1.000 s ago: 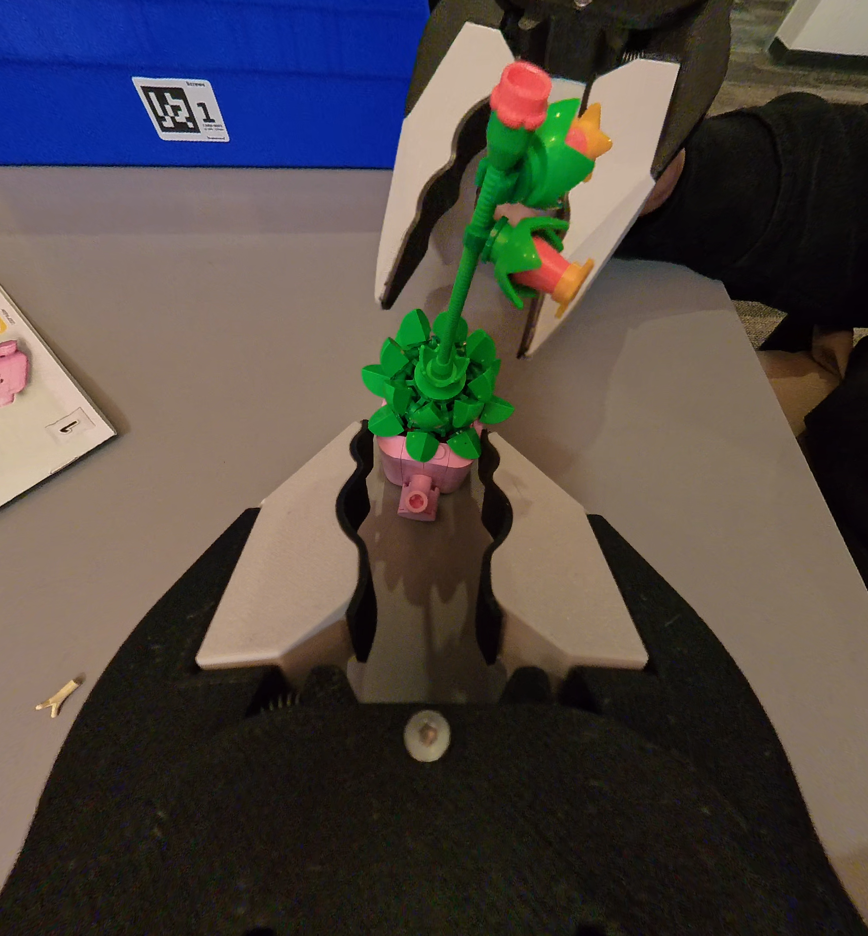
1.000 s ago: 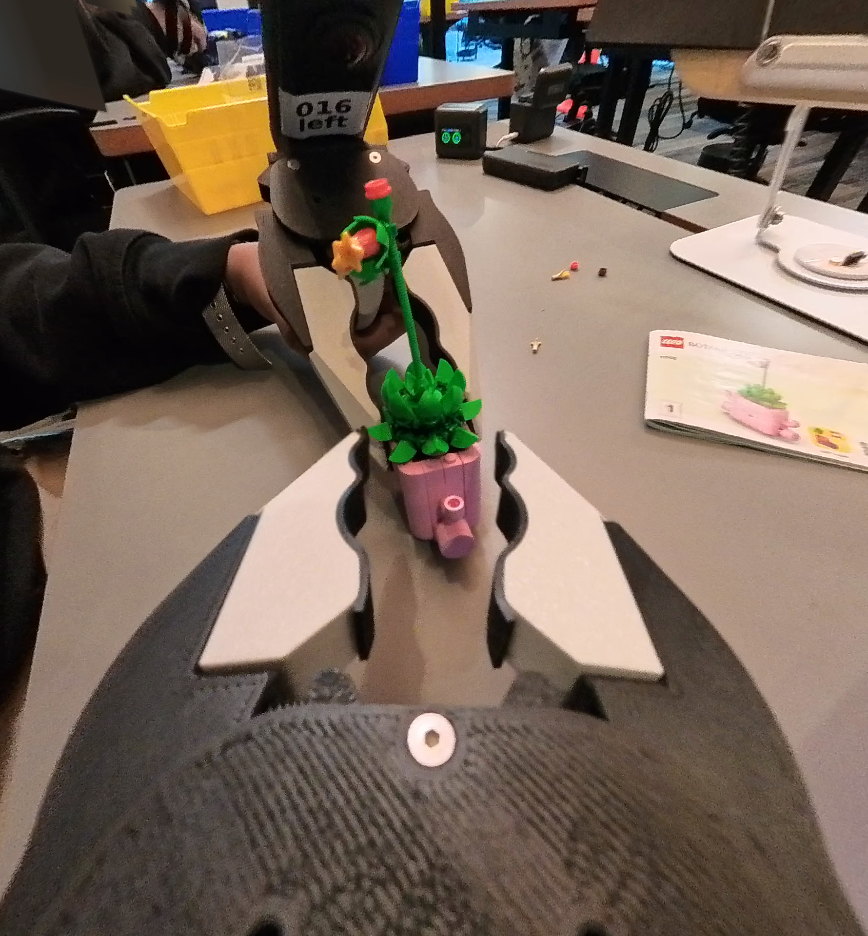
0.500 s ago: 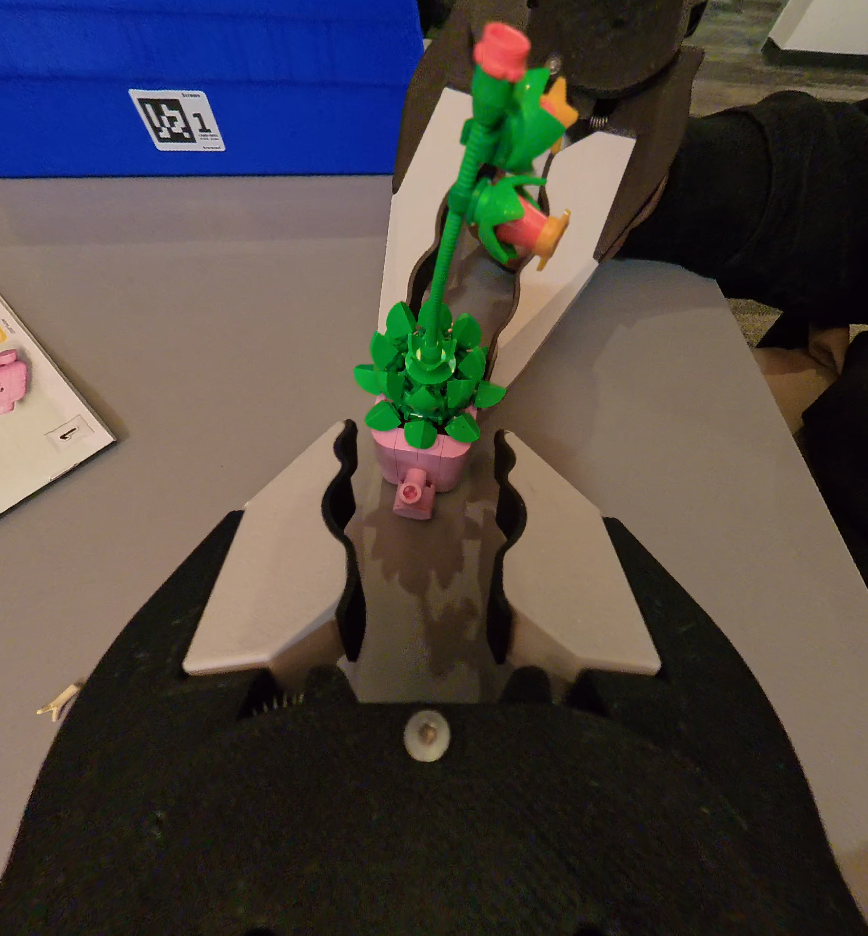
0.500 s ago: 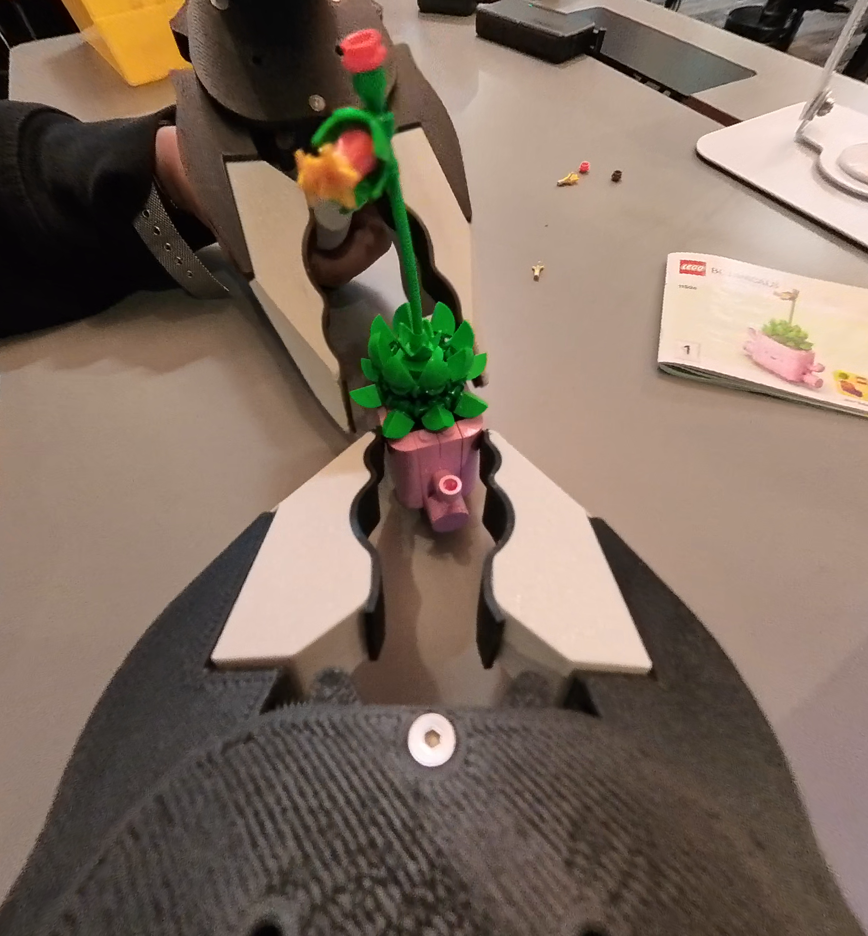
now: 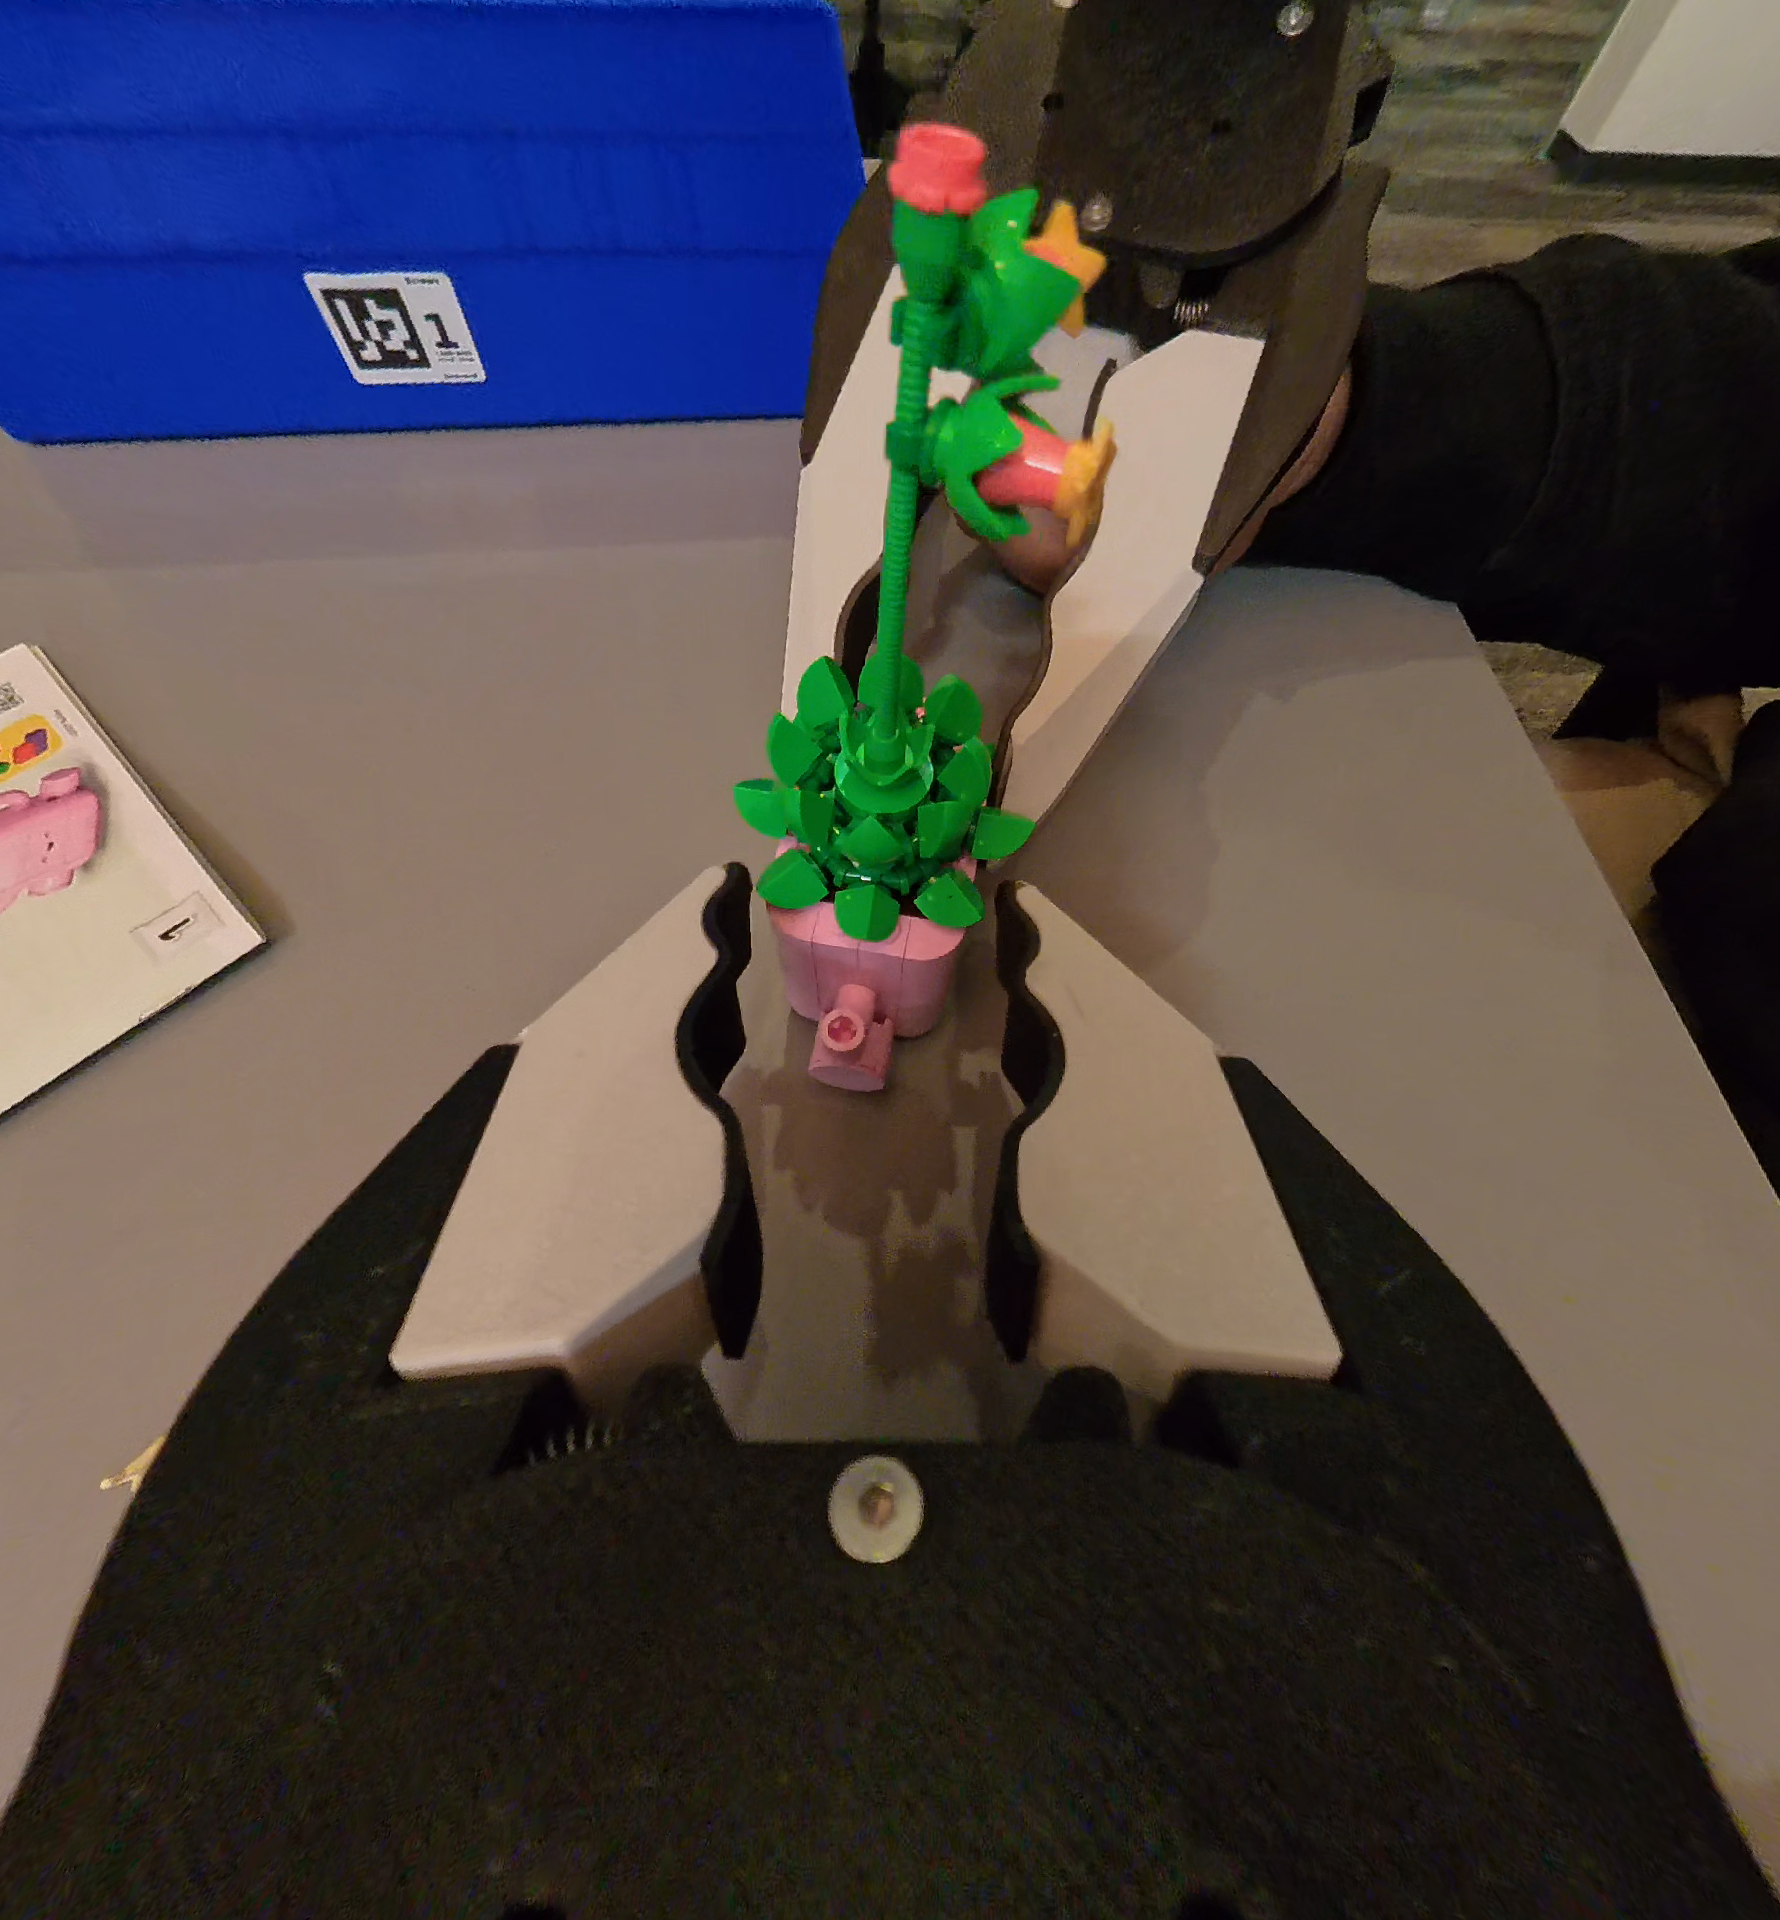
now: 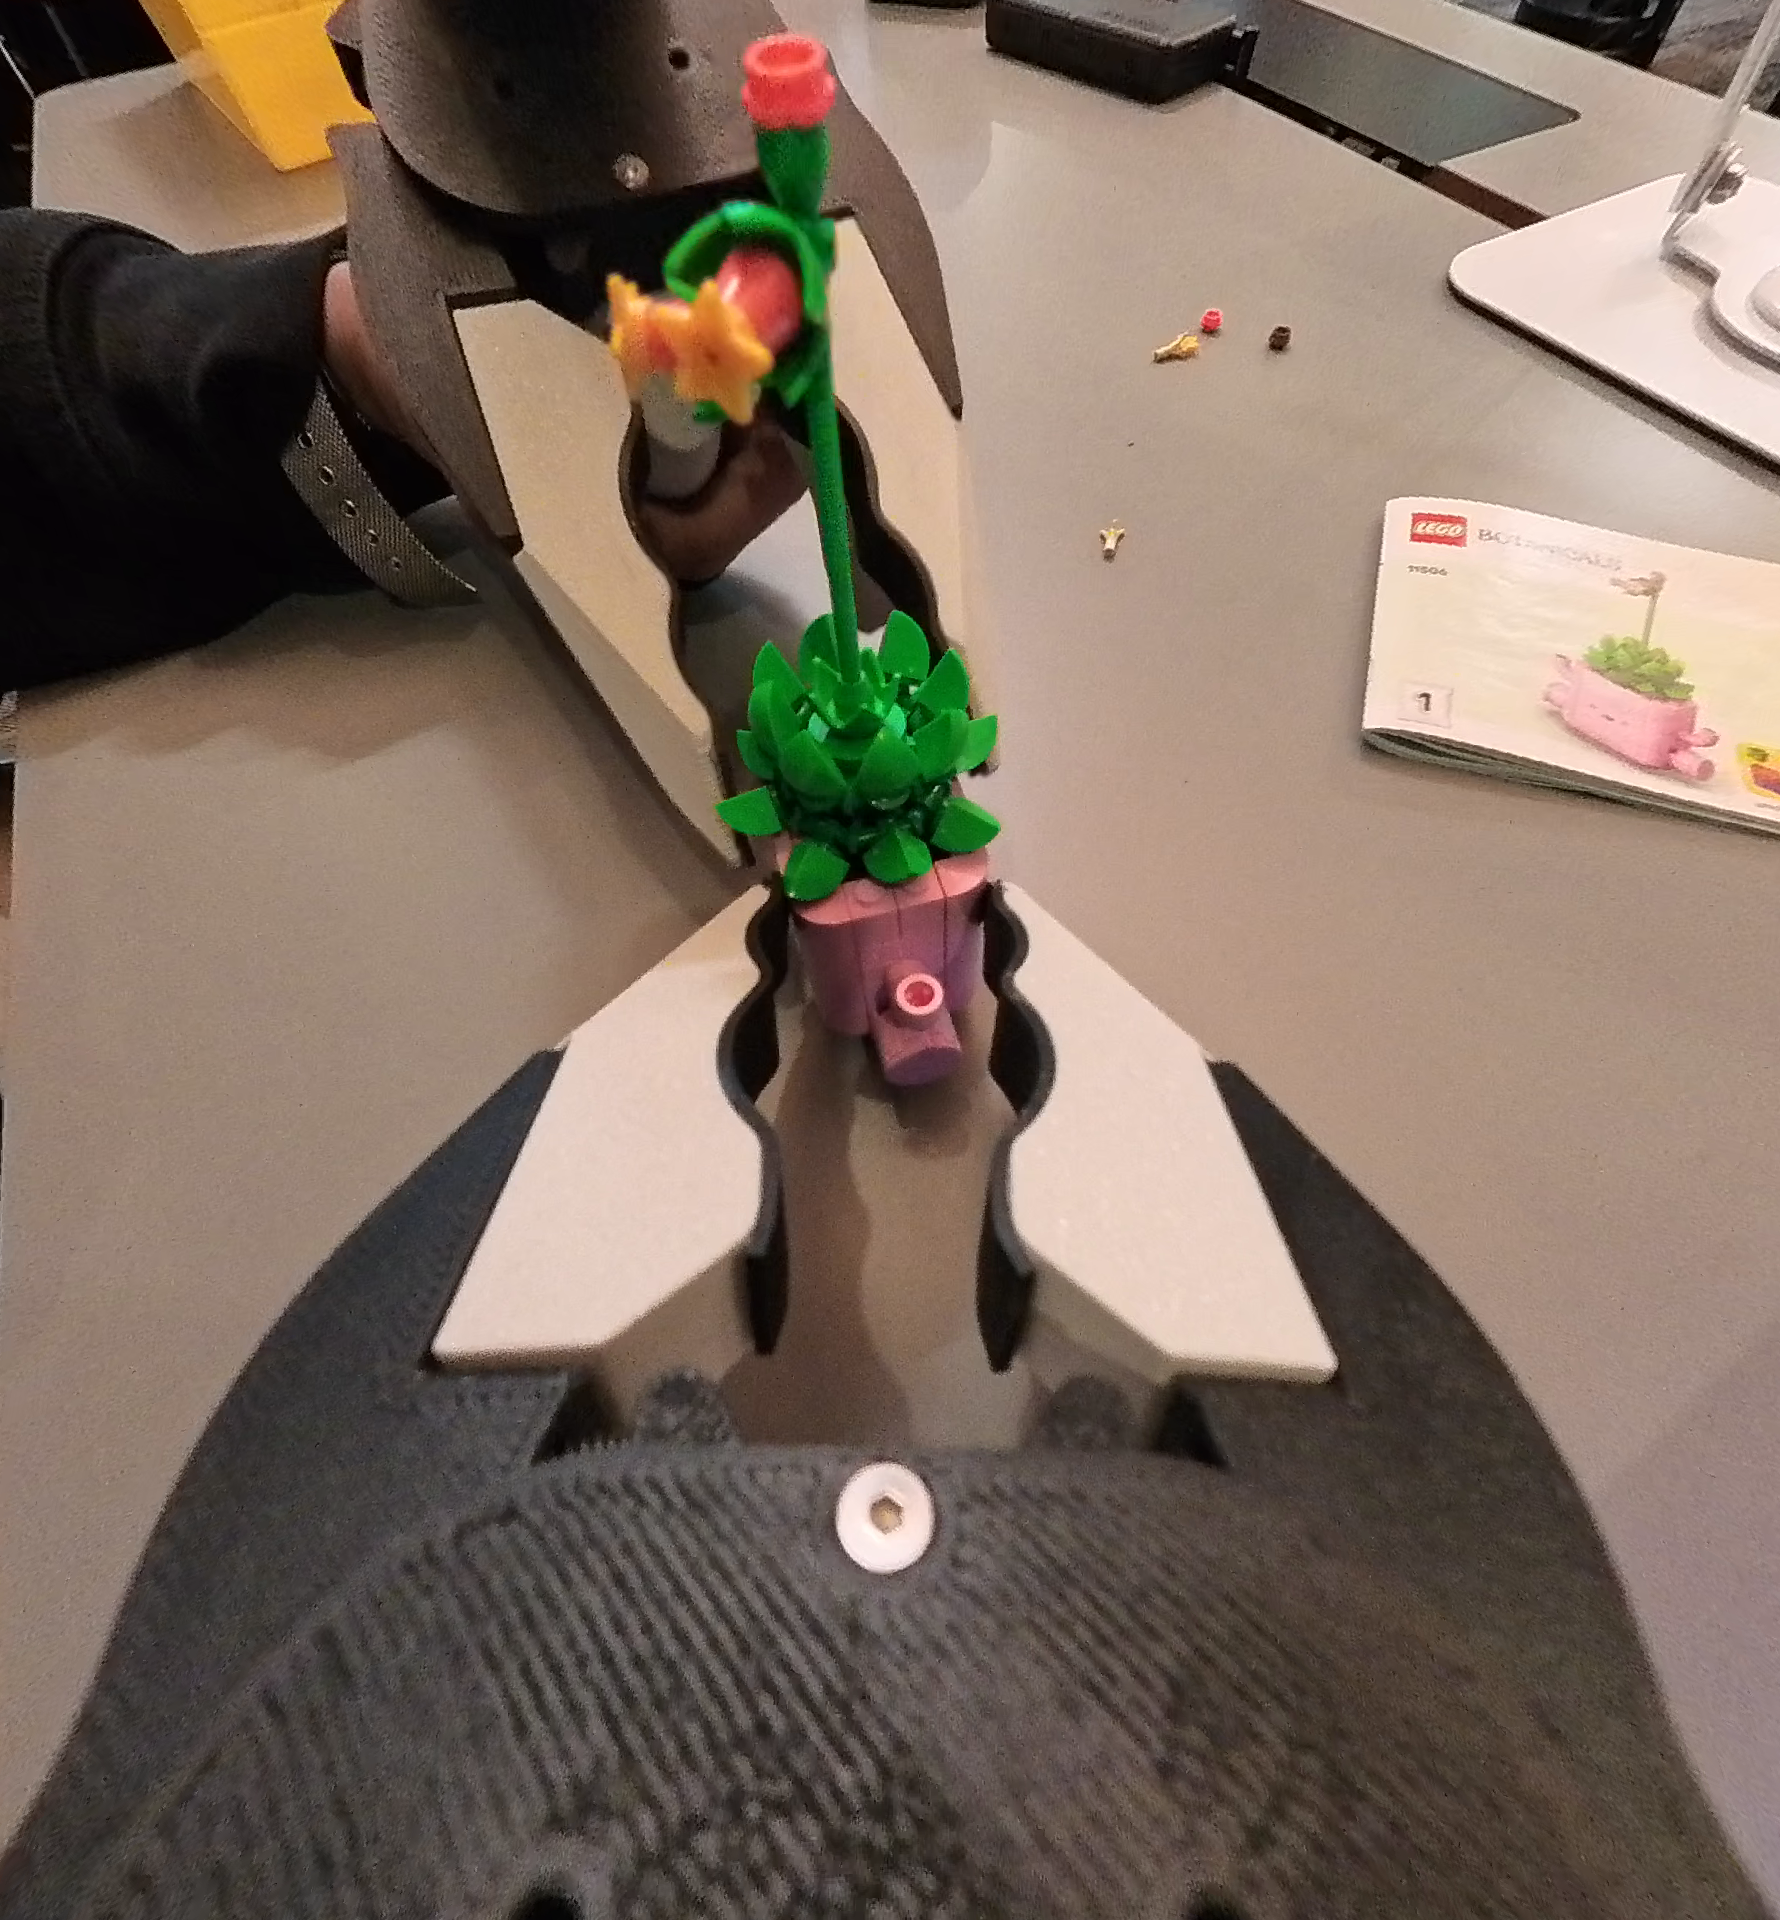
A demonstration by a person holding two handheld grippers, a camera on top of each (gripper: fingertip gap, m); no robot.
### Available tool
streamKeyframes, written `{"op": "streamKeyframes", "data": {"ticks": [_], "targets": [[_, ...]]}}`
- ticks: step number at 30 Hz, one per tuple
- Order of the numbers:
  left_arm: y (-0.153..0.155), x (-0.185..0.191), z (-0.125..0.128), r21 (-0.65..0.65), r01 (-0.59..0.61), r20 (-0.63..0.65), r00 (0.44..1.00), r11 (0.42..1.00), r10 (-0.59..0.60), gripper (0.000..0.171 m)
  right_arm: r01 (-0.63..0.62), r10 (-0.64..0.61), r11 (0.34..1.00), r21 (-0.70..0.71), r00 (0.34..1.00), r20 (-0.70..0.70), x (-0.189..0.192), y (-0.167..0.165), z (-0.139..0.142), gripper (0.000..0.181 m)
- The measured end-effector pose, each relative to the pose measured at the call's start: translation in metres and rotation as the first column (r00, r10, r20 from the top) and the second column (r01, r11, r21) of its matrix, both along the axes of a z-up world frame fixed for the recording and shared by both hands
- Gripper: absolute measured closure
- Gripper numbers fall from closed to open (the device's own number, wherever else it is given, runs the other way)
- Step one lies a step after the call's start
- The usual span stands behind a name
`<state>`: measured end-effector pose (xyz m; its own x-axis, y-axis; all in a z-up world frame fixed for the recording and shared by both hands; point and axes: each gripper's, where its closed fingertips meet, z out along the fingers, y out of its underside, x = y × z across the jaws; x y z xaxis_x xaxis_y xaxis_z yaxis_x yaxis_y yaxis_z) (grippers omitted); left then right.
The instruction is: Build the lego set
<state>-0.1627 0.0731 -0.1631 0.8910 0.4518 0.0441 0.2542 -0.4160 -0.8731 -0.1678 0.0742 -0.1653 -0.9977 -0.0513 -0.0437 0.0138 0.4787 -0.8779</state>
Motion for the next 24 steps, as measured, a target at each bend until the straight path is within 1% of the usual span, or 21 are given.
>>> {"op": "streamKeyframes", "data": {"ticks": [4, 12, 24], "targets": [[-0.001, -0.001, 0.000, -0.002, -0.006, 0.000, 1.000, 1.000, 0.006, 0.127, 0.000, 0.000, 1.000, 0.014, 1.000, -0.005, 0.000, 0.000, -0.002, 0.144], [0.000, 0.000, -0.010, -0.061, -0.001, 0.021, 1.000, 0.998, 0.003, 0.129, 0.001, 0.000, 0.999, 0.048, 1.000, -0.020, 0.000, -0.001, -0.008, 0.144], [0.000, 0.000, -0.012, -0.073, -0.004, 0.030, 1.000, 0.997, 0.006, 0.132, 0.002, -0.001, 0.997, 0.080, 1.000, -0.010, 0.000, 0.000, -0.013, 0.144]]}}
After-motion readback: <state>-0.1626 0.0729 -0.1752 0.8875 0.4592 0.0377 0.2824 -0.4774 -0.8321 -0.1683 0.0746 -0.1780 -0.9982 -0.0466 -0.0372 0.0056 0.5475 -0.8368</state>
